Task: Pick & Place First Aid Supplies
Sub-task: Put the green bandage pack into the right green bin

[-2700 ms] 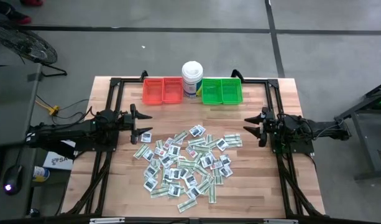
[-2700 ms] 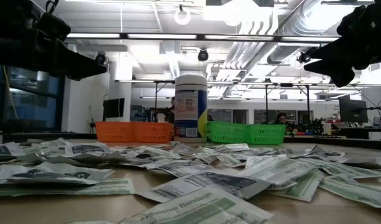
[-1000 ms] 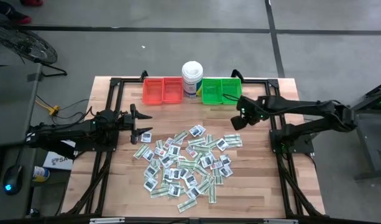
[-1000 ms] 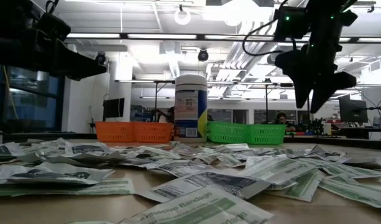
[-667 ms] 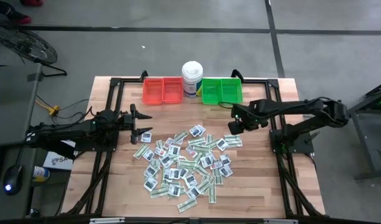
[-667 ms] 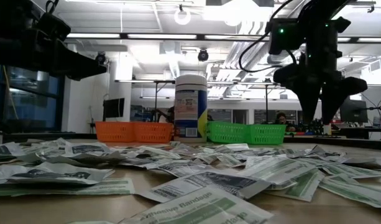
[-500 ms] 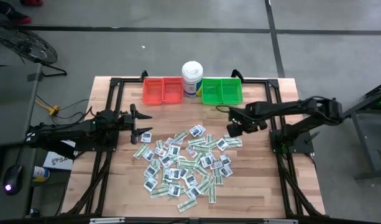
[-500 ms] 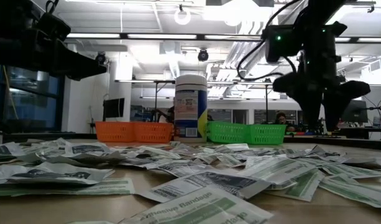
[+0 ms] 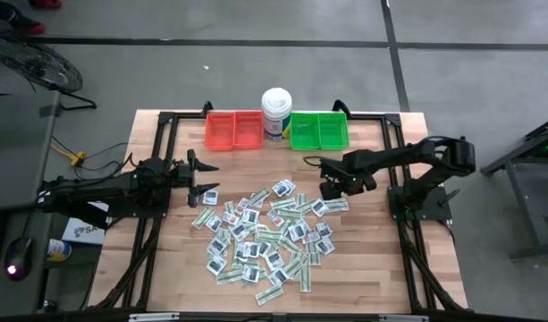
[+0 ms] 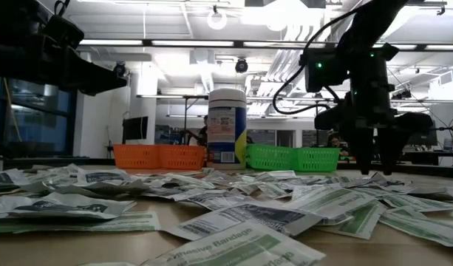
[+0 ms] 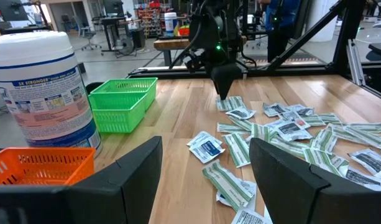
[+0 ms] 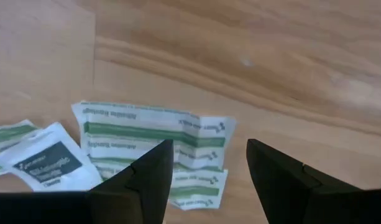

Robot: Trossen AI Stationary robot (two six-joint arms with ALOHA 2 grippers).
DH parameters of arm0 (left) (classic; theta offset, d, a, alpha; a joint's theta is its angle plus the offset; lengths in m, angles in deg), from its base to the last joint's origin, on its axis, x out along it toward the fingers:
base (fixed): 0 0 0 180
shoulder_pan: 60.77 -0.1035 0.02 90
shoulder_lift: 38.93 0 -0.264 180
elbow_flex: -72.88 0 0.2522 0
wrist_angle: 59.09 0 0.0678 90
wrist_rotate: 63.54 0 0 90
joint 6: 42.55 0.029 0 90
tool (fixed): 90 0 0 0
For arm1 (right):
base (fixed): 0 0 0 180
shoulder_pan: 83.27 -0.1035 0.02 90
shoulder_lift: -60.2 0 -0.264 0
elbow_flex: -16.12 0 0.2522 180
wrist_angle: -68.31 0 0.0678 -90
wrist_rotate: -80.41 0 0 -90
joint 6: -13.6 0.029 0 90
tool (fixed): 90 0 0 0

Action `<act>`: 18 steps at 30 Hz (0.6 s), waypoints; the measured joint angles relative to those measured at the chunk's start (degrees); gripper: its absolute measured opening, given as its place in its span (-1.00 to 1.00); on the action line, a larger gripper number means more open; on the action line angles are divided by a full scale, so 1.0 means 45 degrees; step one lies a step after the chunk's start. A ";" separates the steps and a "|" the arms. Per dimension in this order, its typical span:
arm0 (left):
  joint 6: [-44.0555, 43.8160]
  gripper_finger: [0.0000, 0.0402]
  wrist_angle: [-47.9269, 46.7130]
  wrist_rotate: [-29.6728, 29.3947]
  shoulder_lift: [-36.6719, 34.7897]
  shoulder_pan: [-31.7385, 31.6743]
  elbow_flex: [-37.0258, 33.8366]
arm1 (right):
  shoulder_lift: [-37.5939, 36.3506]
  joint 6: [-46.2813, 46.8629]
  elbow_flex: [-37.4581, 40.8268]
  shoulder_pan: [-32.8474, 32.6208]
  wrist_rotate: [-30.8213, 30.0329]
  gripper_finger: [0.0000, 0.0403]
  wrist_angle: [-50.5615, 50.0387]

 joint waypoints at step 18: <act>0.0003 0.19 0.0000 0.0000 0.0000 0.0002 0.0000 | 0.1064 -0.0019 -0.0053 0.0000 0.0150 -0.18 0.0369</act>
